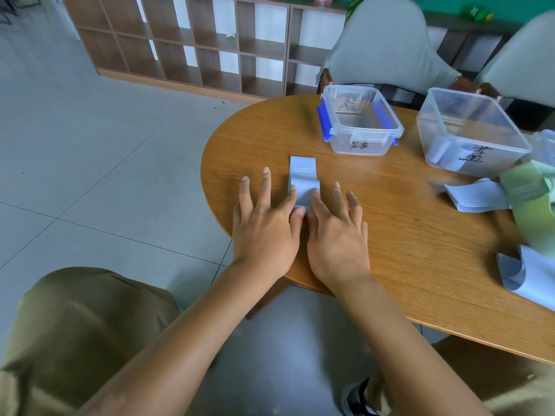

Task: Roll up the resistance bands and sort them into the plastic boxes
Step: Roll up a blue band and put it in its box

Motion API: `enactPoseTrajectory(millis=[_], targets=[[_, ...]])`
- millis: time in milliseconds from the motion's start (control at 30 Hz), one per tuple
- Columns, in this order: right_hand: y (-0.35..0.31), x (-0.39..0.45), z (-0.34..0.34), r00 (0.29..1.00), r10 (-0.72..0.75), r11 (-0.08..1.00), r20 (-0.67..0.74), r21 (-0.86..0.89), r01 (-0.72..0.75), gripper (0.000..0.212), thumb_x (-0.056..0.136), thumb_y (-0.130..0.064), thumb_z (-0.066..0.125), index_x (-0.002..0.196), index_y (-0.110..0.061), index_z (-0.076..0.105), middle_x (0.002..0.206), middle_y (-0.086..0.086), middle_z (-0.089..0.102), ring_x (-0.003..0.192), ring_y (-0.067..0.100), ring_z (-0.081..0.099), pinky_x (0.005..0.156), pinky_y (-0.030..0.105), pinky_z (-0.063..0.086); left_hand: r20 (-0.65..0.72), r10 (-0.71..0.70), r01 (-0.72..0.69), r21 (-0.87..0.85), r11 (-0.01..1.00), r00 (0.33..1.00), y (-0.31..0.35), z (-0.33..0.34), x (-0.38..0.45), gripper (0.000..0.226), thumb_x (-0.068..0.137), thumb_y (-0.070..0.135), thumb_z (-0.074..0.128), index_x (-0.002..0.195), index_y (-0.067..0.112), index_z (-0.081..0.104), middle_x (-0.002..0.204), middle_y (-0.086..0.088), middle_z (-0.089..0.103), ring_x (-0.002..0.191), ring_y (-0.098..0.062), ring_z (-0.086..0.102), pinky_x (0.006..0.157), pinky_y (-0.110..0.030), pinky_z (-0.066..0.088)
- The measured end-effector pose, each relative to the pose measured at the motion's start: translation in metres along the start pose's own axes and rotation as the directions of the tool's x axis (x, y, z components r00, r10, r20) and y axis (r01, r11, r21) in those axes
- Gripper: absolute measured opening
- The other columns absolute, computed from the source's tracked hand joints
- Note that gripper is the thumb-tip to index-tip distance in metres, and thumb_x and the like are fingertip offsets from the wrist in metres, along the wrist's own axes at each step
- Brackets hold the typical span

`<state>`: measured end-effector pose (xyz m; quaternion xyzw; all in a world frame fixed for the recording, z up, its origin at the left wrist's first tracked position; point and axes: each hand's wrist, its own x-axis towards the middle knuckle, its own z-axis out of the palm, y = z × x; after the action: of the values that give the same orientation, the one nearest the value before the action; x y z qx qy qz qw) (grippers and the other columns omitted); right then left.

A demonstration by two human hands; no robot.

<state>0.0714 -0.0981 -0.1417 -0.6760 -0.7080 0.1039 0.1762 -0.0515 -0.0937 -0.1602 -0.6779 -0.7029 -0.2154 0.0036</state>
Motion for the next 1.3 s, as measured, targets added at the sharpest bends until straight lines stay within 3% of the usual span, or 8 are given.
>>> enactPoseTrajectory(millis=[200, 533, 667, 800, 900, 1033, 1133, 1300], targets=[[0.0, 0.022, 0.0, 0.998, 0.028, 0.999, 0.05, 0.014, -0.029, 0.049, 0.107, -0.039, 0.025, 0.156, -0.036, 0.023, 0.168, 0.004, 0.006, 0.153, 0.028, 0.0, 0.118, 0.048, 0.016, 0.052, -0.089, 0.088, 0.011, 0.996, 0.995, 0.008, 0.003, 0.017, 0.046, 0.105, 0.05, 0.03, 0.148, 0.041, 0.045, 0.168, -0.007, 0.012, 0.151, -0.04, 0.004, 0.117, -0.049, 0.022], [-0.002, 0.056, 0.006, 0.999, 0.031, 0.999, 0.02, 0.009, -0.031, 0.054, 0.106, -0.04, 0.024, 0.158, -0.037, 0.013, 0.165, 0.008, 0.016, 0.15, 0.032, 0.007, 0.118, 0.05, 0.018, 0.118, -0.173, 0.176, -0.02, 0.984, 0.978, 0.014, 0.002, 0.054, 0.062, 0.105, 0.051, 0.03, 0.16, 0.031, 0.009, 0.167, -0.012, 0.009, 0.152, -0.039, 0.002, 0.121, -0.055, 0.015], [-0.002, 0.073, 0.008, 0.999, 0.032, 0.999, 0.015, 0.008, -0.032, 0.055, 0.104, -0.042, 0.024, 0.158, -0.035, 0.017, 0.164, 0.006, 0.021, 0.145, 0.032, 0.016, 0.116, 0.049, 0.021, 0.122, -0.19, 0.197, -0.048, 0.979, 0.974, 0.01, 0.007, 0.071, 0.064, 0.103, 0.054, 0.034, 0.159, 0.03, 0.017, 0.166, -0.012, 0.016, 0.151, -0.038, 0.007, 0.121, -0.054, 0.014], [0.0, 0.089, 0.008, 1.0, 0.013, 1.0, 0.025, -0.002, -0.013, 0.054, 0.105, -0.037, 0.027, 0.158, -0.034, 0.018, 0.164, 0.002, 0.02, 0.143, 0.032, 0.019, 0.114, 0.048, 0.021, 0.074, -0.19, 0.201, -0.177, 0.964, 0.979, 0.005, 0.016, 0.082, 0.056, 0.102, 0.056, 0.037, 0.149, 0.026, 0.041, 0.155, -0.007, 0.041, 0.145, -0.034, 0.027, 0.121, -0.051, 0.015], [0.001, 0.096, 0.01, 0.999, 0.022, 1.0, 0.032, -0.014, -0.022, 0.054, 0.105, -0.034, 0.027, 0.158, -0.034, 0.017, 0.164, 0.002, 0.02, 0.142, 0.032, 0.02, 0.114, 0.048, 0.022, -0.065, -0.19, 0.144, -0.433, 0.89, 0.98, -0.002, 0.015, 0.079, 0.037, 0.104, 0.038, 0.037, 0.127, 0.024, 0.061, 0.134, -0.001, 0.059, 0.126, -0.026, 0.047, 0.11, -0.04, 0.033], [0.001, 0.102, 0.013, 0.999, 0.046, 0.999, 0.025, 0.0, -0.046, 0.053, 0.106, -0.035, 0.025, 0.158, -0.033, 0.018, 0.163, 0.003, 0.022, 0.143, 0.031, 0.02, 0.115, 0.048, 0.021, -0.167, -0.146, 0.015, -0.61, 0.792, 0.975, -0.013, 0.008, 0.064, 0.028, 0.088, 0.003, 0.049, 0.104, 0.016, 0.067, 0.108, 0.003, 0.065, 0.105, -0.017, 0.054, 0.091, -0.025, 0.042], [0.001, 0.106, 0.015, 0.998, 0.058, 0.998, 0.025, 0.006, -0.058, 0.054, 0.105, -0.034, 0.026, 0.159, -0.031, 0.017, 0.163, 0.004, 0.023, 0.144, 0.03, 0.019, 0.115, 0.047, 0.02, -0.108, 0.003, -0.068, -0.607, 0.792, 0.994, -0.013, 0.007, 0.059, 0.021, 0.085, 0.005, 0.059, 0.103, 0.014, 0.066, 0.102, 0.005, 0.067, 0.098, -0.012, 0.061, 0.087, -0.021, 0.047], [0.001, 0.102, 0.015, 0.997, 0.078, 0.989, 0.004, 0.123, -0.078, 0.052, 0.106, -0.039, 0.027, 0.156, -0.025, 0.028, 0.162, 0.005, 0.026, 0.147, 0.029, 0.019, 0.117, 0.046, 0.021, -0.128, 0.166, -0.209, -0.535, 0.819, 0.978, -0.011, 0.011, 0.058, 0.02, 0.081, 0.004, 0.075, 0.097, 0.012, 0.068, 0.094, 0.005, 0.064, 0.085, -0.012, 0.06, 0.079, -0.034, 0.05]])
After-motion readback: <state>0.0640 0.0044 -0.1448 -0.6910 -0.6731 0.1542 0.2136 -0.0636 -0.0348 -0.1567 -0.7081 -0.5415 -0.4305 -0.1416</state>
